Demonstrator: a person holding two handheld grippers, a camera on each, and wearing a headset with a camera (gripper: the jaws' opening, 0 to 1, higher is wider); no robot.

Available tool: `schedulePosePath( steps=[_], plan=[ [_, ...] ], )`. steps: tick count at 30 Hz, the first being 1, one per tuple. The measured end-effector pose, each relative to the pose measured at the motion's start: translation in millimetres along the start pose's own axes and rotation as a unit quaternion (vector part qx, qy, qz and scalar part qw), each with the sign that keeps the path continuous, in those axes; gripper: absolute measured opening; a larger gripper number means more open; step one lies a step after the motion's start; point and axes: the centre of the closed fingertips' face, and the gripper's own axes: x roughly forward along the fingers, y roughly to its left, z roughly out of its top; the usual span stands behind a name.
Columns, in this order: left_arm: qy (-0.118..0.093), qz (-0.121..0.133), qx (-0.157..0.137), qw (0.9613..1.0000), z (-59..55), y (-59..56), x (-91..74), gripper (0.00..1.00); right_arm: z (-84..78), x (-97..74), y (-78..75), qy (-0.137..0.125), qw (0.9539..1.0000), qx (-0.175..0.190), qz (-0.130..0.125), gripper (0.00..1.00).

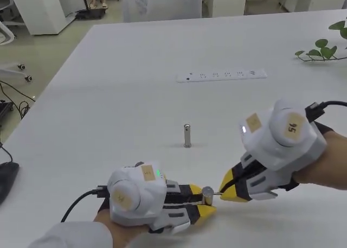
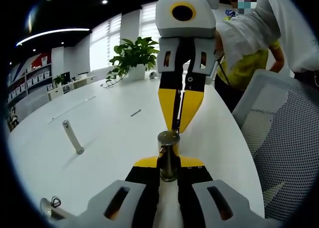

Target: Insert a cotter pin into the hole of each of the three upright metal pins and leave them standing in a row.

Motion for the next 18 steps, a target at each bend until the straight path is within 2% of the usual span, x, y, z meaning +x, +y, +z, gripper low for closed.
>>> schedulePosePath(
  steps=[18],
  plan=[
    [-0.004,0.000,-0.004,1.0000,0.1,-0.3,0.6,0.10,1.6,7.3,-3.0,0.007,1.0000,-0.005,-0.001,0.03]
  ],
)
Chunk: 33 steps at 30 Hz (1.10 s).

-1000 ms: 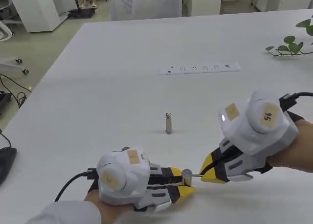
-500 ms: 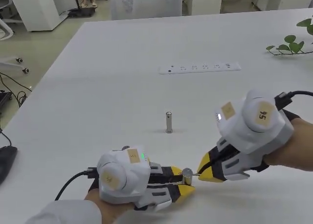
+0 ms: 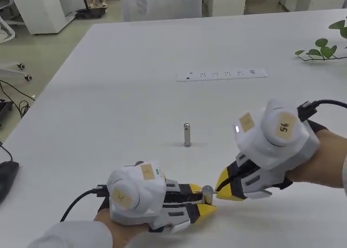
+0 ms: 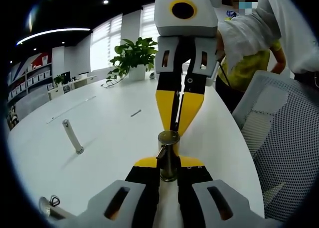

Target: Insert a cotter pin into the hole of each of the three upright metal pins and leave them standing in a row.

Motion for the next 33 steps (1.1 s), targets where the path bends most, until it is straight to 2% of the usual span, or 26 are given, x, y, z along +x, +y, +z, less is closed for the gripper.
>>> schedulePosePath(
  steps=[20,33],
  plan=[
    [-0.002,-0.002,0.000,1.0000,0.1,-1.3,0.2,0.10,2.9,2.9,1.5,0.001,1.0000,0.007,0.002,0.05],
    [-0.003,-0.002,0.000,1.0000,-0.1,-1.9,-0.4,0.10,2.0,-0.4,0.7,-0.005,0.9998,0.022,-0.001,0.10]
  ],
)
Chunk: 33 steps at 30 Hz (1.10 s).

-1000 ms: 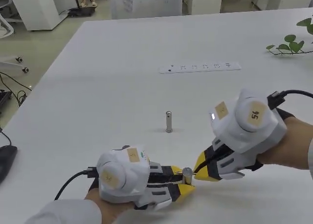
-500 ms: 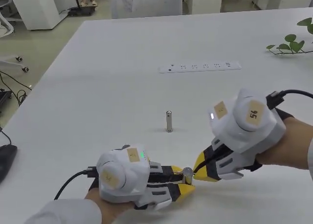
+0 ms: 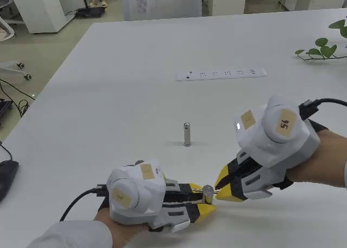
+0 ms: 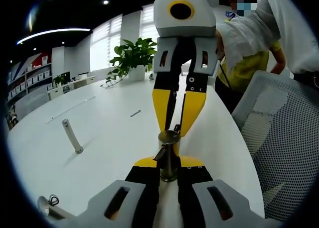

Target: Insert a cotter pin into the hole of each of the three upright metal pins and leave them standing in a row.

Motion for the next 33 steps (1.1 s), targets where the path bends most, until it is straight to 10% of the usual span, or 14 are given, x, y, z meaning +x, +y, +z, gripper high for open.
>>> schedulePosePath(
  steps=[33],
  plan=[
    [0.000,0.002,-0.001,1.0000,0.7,2.5,0.9,0.10,-1.4,-0.8,-1.8,-0.003,0.9999,-0.005,-0.014,0.05]
  ],
)
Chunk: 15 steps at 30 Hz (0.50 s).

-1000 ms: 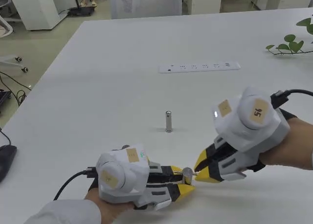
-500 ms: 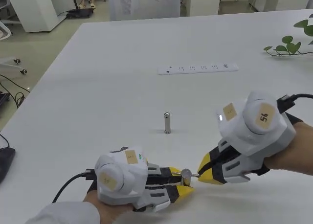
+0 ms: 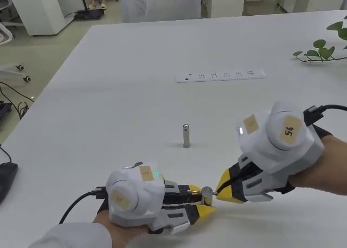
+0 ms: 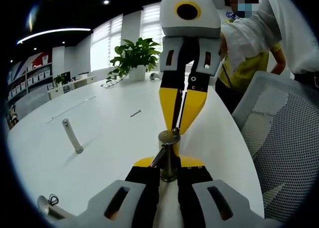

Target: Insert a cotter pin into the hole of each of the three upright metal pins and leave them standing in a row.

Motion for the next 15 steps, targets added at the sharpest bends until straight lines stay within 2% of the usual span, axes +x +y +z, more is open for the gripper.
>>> schedulePosePath(
  steps=[15],
  plan=[
    [-0.001,0.000,0.006,1.0000,0.0,-0.9,0.4,0.11,4.8,1.0,1.3,-0.006,1.0000,0.004,0.007,0.08]
  ],
)
